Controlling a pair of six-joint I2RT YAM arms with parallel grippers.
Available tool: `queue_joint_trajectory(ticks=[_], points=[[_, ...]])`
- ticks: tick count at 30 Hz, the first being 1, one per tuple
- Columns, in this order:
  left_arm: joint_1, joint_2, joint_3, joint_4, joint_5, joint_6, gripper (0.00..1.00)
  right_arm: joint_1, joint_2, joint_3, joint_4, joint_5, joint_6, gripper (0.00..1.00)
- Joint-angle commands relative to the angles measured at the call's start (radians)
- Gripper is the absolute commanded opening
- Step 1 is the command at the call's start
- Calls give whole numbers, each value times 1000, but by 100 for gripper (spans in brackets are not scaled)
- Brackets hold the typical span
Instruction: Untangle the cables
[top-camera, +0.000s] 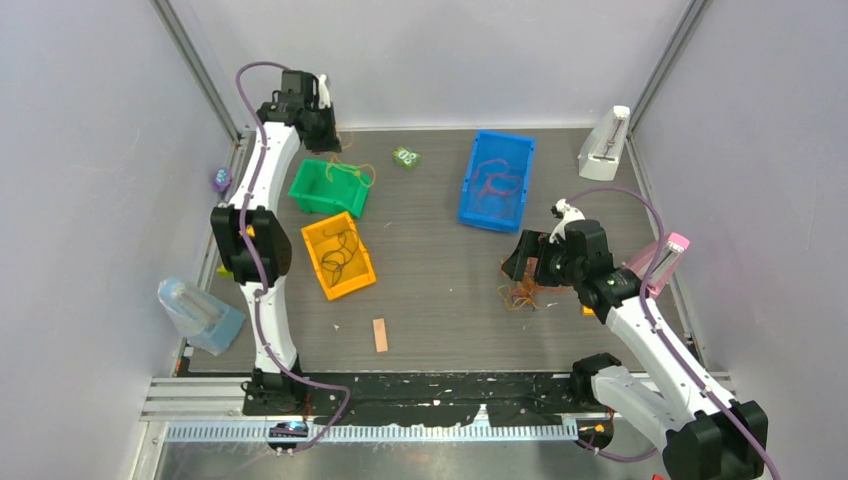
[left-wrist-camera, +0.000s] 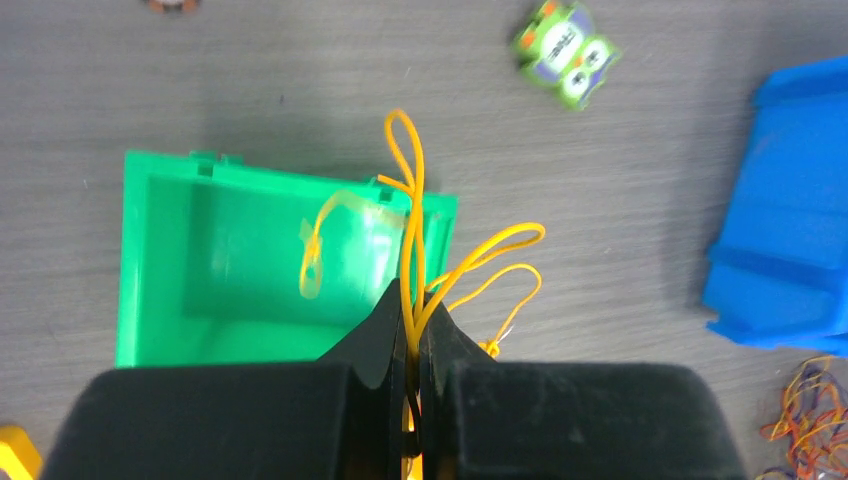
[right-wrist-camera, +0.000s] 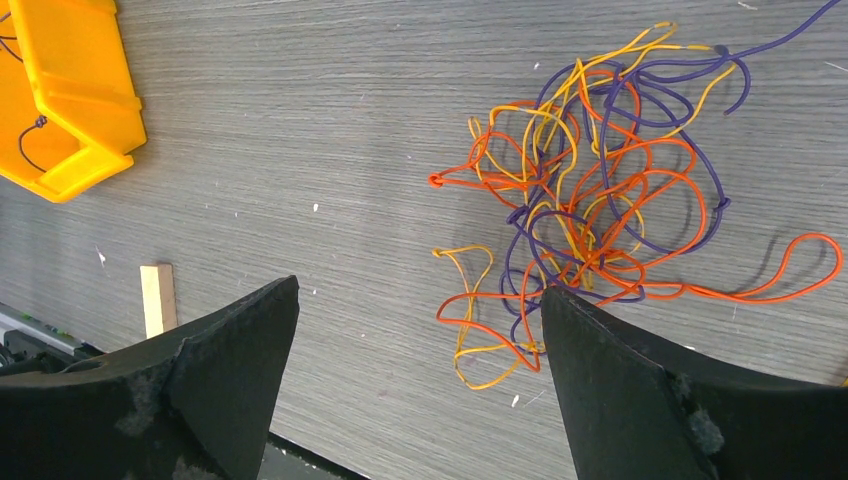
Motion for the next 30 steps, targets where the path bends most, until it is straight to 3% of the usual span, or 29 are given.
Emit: queue_joint_trajectory(ticks=[1, 5, 9, 15, 19, 23, 25, 27, 30], points=[[35, 4, -92, 39, 6, -2, 0, 3, 8, 31, 43, -19, 1, 96], [75, 48, -105, 106, -32, -4, 0, 3, 8, 34, 44, -34, -5, 97], [93, 113, -50, 71, -95, 7, 0, 3, 3, 31, 48, -41, -6, 97], [96, 94, -136, 144, -246, 6, 0, 3, 4, 32, 50, -44, -1, 97], [96, 55, -208, 205, -269, 9, 0, 3, 12, 39, 49, -47, -4, 97], [95, 90, -183, 138, -262, 53, 0, 3, 19, 44, 49, -49, 1, 97], [93, 128, -138, 62, -239, 76, 4, 3, 19, 47, 49, -50, 2, 97], [93, 160, -94, -17, -232, 86, 16, 3, 20, 49, 47, -49, 0, 97], [90, 152, -116, -20, -207, 98, 28, 3, 22, 50, 46, -48, -2, 98]])
